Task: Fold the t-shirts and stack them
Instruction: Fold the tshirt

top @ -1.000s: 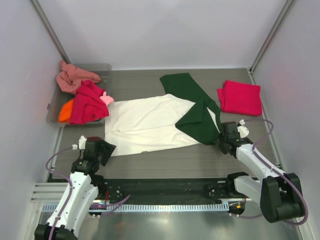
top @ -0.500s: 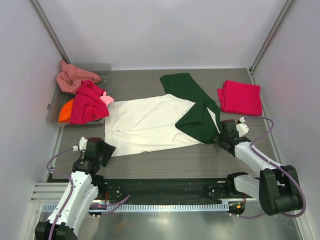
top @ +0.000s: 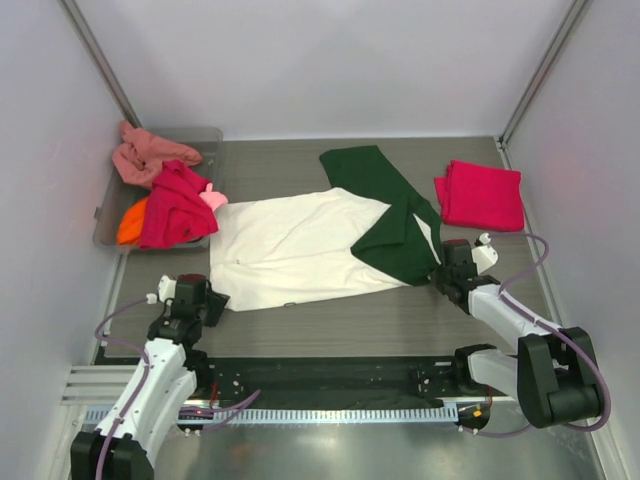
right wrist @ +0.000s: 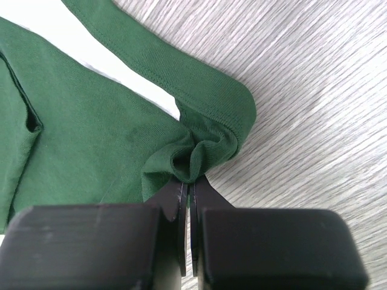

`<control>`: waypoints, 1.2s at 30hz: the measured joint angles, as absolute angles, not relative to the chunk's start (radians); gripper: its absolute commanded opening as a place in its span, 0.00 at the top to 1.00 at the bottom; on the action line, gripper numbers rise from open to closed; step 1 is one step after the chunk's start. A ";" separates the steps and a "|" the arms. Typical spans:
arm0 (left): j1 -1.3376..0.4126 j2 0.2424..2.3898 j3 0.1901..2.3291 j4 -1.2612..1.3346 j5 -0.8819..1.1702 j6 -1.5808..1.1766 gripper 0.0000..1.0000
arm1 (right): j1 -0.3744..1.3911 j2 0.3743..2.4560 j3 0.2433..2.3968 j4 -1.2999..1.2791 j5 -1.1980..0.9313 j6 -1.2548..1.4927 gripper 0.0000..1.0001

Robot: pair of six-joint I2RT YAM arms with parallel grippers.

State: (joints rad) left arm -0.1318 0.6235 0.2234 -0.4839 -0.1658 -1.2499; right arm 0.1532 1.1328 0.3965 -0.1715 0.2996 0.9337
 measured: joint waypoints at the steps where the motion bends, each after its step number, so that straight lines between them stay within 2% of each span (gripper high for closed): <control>1: -0.132 0.624 0.224 -0.485 -0.167 -1.251 0.61 | 0.153 1.129 0.396 -0.171 0.301 0.932 0.99; 2: -0.132 0.623 0.224 -0.489 -0.168 -1.252 0.62 | 0.153 1.123 0.394 -0.171 0.303 0.929 0.99; 5: -0.132 0.619 0.230 -0.519 -0.178 -1.250 0.78 | 0.153 1.106 0.393 -0.170 0.305 0.923 0.99; 6: -0.132 0.619 0.230 -0.529 -0.183 -1.253 0.88 | 0.153 1.103 0.393 -0.169 0.306 0.922 0.99; 8: -0.132 0.620 0.230 -0.543 -0.189 -1.252 0.98 | 0.153 1.099 0.393 -0.168 0.306 0.919 0.99; 9: -0.132 0.623 0.231 -0.546 -0.191 -1.253 1.00 | 0.153 1.099 0.393 -0.167 0.306 0.918 0.99; 19: -0.132 0.633 0.329 -0.621 -0.212 -1.226 1.00 | 0.153 1.073 0.403 -0.184 0.332 0.916 0.99; 24: -0.133 0.669 0.432 -0.649 -0.216 -1.211 1.00 | 0.149 1.084 0.511 -0.265 0.335 0.906 0.99; 26: -0.133 0.690 0.483 -0.664 -0.220 -1.195 1.00 | 0.149 1.087 0.579 -0.294 0.348 0.895 0.91; 27: -0.134 0.697 0.503 -0.665 -0.221 -1.190 1.00 | 0.149 1.086 0.613 -0.303 0.357 0.890 0.67; 28: -0.134 0.701 0.512 -0.664 -0.222 -1.186 1.00 | 0.149 1.086 0.633 -0.303 0.362 0.889 0.58; 36: -0.135 0.671 0.421 -0.667 -0.219 -1.177 1.00 | 0.146 1.189 0.632 -0.323 0.350 0.847 0.56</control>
